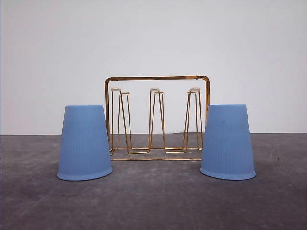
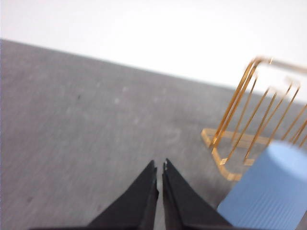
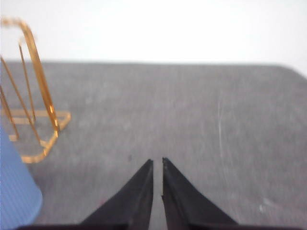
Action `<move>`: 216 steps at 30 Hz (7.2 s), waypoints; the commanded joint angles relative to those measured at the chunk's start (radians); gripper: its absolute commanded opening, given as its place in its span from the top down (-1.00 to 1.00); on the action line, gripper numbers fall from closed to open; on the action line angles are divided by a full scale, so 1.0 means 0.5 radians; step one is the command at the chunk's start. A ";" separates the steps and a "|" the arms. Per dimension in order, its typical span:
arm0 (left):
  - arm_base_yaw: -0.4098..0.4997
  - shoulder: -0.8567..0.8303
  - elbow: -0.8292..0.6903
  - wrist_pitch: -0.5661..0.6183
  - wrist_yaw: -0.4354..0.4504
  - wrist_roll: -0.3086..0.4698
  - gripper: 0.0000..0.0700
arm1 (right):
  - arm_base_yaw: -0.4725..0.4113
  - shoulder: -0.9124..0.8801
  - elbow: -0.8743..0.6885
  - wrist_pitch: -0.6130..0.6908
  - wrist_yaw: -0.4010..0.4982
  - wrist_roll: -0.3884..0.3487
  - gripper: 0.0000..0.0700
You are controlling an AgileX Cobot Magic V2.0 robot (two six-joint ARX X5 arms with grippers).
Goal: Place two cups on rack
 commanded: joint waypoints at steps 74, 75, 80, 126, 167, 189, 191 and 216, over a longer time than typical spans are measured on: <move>-0.954 2.744 1.514 -0.045 0.034 0.631 -0.70 | 0.379 0.712 1.296 -1.262 -0.323 -0.346 -0.34; -0.954 2.779 1.514 -0.044 0.034 0.611 -0.70 | 0.379 0.712 1.296 -1.262 -0.323 -0.345 -0.34; -0.954 2.909 1.514 -0.036 0.034 0.528 -0.64 | 0.379 0.712 1.295 -1.262 -0.323 -0.345 -0.34; -0.954 3.291 2.535 -0.470 -0.272 0.411 0.19 | 0.379 0.713 1.295 -1.223 -0.323 -0.336 -0.34; -0.922 1.838 1.464 -1.093 -0.017 -0.129 -0.10 | 0.468 1.497 1.295 -0.836 -0.732 -0.205 -0.43; -0.922 1.596 1.398 -1.142 -0.078 -0.225 -0.11 | 0.708 2.790 1.298 0.158 -0.624 -0.153 0.02; -0.922 1.596 1.398 -1.142 -0.078 -0.225 -0.11 | 0.708 2.755 1.318 0.066 -0.627 -0.104 0.09; -0.922 1.597 1.398 -1.129 -0.114 -0.217 -0.11 | 0.731 2.759 2.509 -0.575 -0.486 -0.140 0.09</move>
